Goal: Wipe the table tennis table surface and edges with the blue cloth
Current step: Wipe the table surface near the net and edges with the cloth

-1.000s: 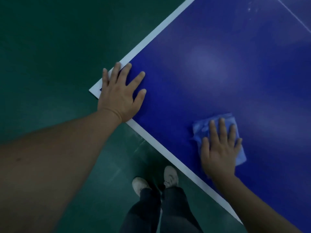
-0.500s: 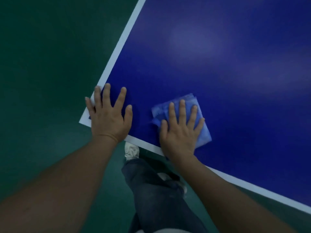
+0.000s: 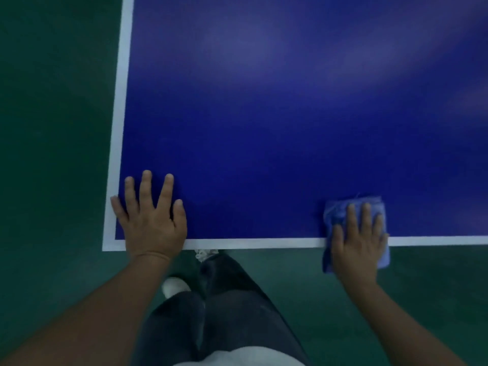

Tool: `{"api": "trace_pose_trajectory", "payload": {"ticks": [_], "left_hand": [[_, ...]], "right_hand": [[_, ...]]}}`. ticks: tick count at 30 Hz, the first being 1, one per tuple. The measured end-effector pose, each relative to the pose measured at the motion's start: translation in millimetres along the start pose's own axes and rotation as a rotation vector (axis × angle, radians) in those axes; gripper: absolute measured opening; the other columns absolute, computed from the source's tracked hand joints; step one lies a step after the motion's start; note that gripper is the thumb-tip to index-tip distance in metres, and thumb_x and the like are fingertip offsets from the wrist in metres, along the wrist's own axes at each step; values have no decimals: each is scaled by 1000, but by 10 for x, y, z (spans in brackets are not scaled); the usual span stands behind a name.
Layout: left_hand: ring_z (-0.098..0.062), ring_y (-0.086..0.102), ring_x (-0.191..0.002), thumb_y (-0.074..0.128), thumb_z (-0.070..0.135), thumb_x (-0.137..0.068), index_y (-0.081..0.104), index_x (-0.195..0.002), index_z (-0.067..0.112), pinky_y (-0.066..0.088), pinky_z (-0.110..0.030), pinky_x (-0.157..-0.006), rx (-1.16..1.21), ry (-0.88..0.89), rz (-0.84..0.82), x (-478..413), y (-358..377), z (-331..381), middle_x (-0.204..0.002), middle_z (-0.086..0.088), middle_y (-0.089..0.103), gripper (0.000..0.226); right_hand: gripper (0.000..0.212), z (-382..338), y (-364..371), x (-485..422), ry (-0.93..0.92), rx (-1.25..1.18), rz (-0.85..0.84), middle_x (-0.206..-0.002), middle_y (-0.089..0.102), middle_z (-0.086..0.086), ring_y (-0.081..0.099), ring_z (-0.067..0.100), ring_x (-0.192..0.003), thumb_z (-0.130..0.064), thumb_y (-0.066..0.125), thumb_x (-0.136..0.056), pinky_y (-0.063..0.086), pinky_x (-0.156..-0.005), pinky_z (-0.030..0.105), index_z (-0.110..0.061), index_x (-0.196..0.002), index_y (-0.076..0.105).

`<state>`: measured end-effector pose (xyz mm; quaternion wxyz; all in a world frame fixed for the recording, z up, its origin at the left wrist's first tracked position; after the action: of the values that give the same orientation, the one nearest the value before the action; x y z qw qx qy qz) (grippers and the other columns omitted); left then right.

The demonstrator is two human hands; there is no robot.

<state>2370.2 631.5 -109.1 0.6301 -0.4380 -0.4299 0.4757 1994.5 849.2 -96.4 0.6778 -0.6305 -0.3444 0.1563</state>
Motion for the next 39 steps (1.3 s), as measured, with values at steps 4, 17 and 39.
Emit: {"api": "trace_pose_trajectory", "payload": {"ticks": [4,17,39], "left_hand": [[-33,3,-154,25,51,-100,31,-156,31,-5,-58,-122,3,-28,-45,3,-9,11,-166,-8,17,60],[-39,28,-146,36,46,-93,45,-147,6,14,-63,-120,-47,453,-50,-914,-415,10,-154,-19,39,67],[-38,21,-151,35,40,-96,45,-149,5,22,-58,-121,106,482,-99,-1740,-363,-54,-159,-19,33,64]], "right_hand": [[69,-553,-71,-348,248,-97,84,-169,6,-2,1,33,-155,-53,21,-94,5,-121,60,-33,-160,18],[63,-813,-269,-1023,558,-236,171,-169,4,-2,-2,38,-154,-56,23,-101,2,-118,67,-34,-160,15],[62,-4523,-200,-1620,-480,-5,75,-169,5,-5,-4,30,-155,-56,19,-99,-2,-121,58,-38,-159,16]]}}
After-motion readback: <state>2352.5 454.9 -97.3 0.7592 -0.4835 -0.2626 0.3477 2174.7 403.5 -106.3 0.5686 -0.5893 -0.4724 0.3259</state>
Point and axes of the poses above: each hand's wrist, its own x-axis away from the middle knuckle, its own y-axis out of the palm, z = x × y, the point moved 8 cm from there along -x, towards the middle knuckle
